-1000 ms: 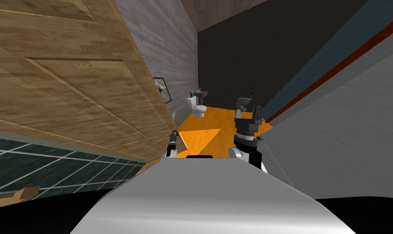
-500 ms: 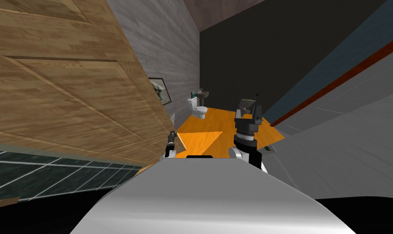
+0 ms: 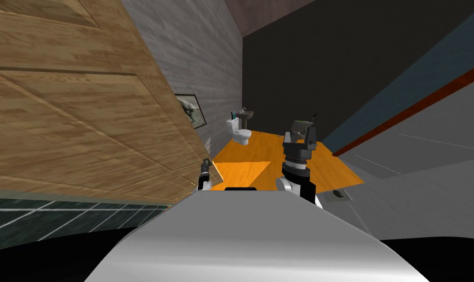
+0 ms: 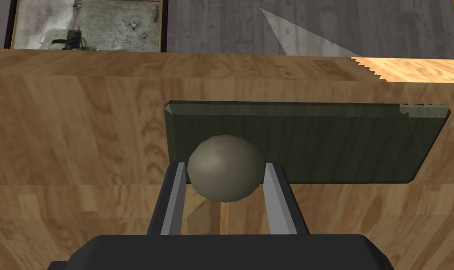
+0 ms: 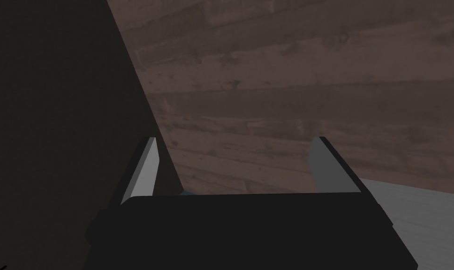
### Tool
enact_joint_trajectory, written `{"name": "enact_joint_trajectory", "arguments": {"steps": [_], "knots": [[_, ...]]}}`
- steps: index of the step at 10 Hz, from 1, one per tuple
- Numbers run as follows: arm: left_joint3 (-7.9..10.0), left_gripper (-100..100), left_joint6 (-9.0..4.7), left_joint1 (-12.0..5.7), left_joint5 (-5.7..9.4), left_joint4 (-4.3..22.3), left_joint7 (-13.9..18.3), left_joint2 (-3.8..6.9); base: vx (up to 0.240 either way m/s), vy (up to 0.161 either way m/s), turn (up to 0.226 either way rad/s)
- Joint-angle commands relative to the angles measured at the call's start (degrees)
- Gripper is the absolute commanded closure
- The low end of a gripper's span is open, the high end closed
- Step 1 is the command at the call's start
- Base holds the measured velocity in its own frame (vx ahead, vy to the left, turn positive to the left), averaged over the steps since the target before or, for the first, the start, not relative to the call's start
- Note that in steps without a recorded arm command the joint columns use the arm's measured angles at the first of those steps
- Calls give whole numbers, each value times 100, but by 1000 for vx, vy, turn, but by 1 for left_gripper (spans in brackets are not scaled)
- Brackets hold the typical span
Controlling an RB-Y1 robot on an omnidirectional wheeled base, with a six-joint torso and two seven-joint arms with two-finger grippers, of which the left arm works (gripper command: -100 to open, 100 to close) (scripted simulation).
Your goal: Push the door open
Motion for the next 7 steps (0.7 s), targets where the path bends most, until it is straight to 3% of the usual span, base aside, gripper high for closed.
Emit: {"name": "enact_joint_trajectory", "arguments": {"steps": [1, 7], "knots": [[89, 100, 11, 37, 49, -99, -21, 28, 195, -29, 45], [463, 100, -7, 66, 260, -64, -163, 81, 209, -10, 51]]}}
